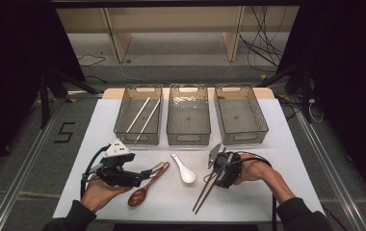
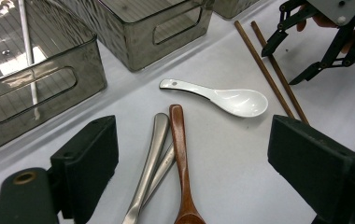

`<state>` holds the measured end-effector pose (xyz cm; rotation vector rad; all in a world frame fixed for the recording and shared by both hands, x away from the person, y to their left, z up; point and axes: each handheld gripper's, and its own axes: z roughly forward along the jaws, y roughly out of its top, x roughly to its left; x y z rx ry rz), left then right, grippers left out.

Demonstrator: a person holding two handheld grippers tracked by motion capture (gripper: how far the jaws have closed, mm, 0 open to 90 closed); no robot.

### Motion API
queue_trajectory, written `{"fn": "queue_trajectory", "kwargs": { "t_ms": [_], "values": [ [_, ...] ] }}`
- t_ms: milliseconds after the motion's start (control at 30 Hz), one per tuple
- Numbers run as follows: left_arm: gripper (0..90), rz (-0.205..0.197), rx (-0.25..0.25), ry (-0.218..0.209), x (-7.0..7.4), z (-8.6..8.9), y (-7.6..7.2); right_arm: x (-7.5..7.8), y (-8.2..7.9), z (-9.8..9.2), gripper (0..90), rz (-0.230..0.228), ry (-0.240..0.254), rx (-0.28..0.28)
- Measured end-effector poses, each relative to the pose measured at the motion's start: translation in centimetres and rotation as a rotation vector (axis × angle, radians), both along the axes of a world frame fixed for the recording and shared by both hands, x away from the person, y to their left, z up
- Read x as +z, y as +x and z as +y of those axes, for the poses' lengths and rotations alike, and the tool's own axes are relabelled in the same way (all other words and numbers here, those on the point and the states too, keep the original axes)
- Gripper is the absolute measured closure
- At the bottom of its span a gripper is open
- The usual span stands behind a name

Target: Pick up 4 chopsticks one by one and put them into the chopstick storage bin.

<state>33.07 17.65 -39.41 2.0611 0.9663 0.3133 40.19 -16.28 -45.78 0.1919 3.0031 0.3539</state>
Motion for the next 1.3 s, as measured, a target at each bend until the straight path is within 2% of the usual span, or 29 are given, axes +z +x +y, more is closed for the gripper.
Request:
{"fn": "queue_trajectory", "kwargs": {
  "t_ms": [267,533,800,933,1067,1300],
  "values": [
    [16.1,0.003,-0.001,-0.001,0.0,-0.1,0.0,-0.1,-0.1,0.0,37.2,-0.007,0.006,0.022],
    [16.3,0.004,0.001,0.003,0.0,-0.2,0.0,-0.2,0.1,-0.1,34.0,0.003,0.017,0.014],
    [16.3,0.002,0.0,0.006,0.0,-0.1,0.0,-0.2,0.4,-0.2,36.5,0.047,0.009,-0.029],
    [16.3,-0.001,0.001,0.004,0.1,0.0,0.0,0.0,0.0,-0.1,42.2,0.057,-0.018,-0.03],
    [16.3,-0.002,-0.001,0.003,0.1,0.0,0.0,0.2,-0.5,-0.1,48.6,0.058,-0.064,-0.007],
    [16.3,0.0,-0.004,0.006,0.1,-0.1,0.0,0.3,-1.2,0.1,60.6,0.067,-0.098,0.026]
  ]
}}
